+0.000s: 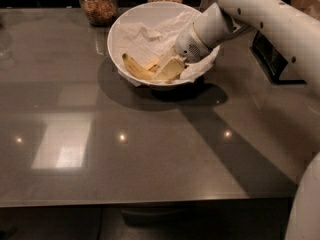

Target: Pick banana from white bowl

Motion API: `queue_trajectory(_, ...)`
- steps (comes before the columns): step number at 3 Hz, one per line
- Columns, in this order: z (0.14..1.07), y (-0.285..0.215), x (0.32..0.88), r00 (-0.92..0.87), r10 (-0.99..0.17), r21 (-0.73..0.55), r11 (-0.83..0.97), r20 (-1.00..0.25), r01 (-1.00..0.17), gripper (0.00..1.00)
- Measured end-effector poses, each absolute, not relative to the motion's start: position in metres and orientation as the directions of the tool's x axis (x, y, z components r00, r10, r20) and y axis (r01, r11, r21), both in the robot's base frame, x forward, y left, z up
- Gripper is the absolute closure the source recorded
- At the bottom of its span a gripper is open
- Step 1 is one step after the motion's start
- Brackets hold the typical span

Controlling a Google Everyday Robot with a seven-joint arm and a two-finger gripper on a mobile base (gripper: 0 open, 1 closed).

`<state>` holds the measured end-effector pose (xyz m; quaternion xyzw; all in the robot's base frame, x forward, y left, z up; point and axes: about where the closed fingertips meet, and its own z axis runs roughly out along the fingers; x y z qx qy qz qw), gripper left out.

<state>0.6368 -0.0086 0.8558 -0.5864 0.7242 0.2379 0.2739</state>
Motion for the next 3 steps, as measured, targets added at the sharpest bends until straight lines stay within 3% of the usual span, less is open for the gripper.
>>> queue_trajectory(2, 0.837, -0.018, 0.634, -0.209, -0.734, 0.056, 0.228, -0.646, -0.972, 0.53)
queue_trajectory(3, 0.834, -0.02, 0.633, -0.219, -0.735, 0.064, 0.234, -0.641, -0.97, 0.67)
